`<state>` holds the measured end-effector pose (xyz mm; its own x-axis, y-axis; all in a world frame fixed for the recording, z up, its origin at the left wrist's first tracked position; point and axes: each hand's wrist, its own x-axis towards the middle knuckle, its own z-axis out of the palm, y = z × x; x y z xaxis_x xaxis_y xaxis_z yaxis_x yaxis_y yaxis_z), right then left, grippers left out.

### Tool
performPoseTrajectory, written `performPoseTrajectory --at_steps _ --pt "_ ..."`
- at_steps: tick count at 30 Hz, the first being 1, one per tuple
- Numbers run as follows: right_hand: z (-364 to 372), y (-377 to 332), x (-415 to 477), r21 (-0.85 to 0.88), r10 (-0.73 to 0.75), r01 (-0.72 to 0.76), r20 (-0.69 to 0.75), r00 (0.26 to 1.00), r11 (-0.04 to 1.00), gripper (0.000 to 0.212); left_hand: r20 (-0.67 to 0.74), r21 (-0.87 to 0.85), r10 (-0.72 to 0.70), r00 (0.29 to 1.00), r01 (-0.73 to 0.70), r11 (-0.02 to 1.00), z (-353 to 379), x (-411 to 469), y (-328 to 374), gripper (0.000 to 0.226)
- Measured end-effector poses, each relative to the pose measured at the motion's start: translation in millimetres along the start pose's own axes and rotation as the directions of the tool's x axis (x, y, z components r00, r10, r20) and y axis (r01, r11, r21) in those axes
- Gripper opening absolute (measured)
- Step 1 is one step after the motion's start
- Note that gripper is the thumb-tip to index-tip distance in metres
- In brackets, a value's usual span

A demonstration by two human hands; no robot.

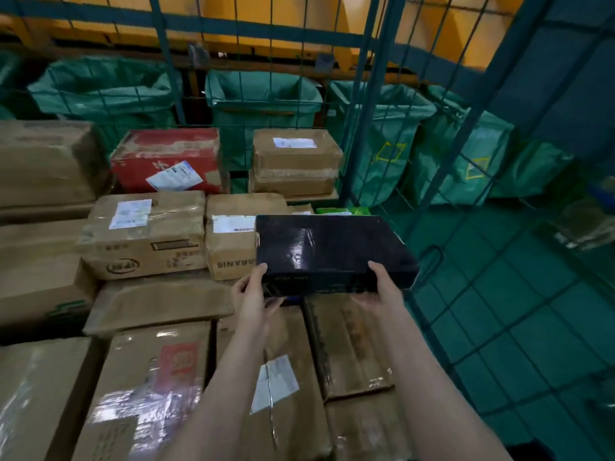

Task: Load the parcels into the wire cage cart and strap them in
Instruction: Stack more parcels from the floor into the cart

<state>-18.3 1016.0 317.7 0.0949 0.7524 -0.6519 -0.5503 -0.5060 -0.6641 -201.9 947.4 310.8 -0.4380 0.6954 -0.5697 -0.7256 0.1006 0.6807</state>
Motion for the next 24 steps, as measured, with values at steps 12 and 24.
performPoseTrajectory --at_steps 12,24 --pt "21.7 -50.7 113.4 0.051 0.015 -0.016 0.015 1.000 0.999 0.037 -0.129 -0.012 -0.014 0.991 0.013 1.000 87.5 85.5 -33.4 0.025" --pt "38.4 -56.8 167.5 0.018 0.037 -0.036 -0.016 0.999 0.999 0.052 -0.101 0.247 0.067 0.993 -0.040 0.968 122.6 147.2 -51.4 0.037"
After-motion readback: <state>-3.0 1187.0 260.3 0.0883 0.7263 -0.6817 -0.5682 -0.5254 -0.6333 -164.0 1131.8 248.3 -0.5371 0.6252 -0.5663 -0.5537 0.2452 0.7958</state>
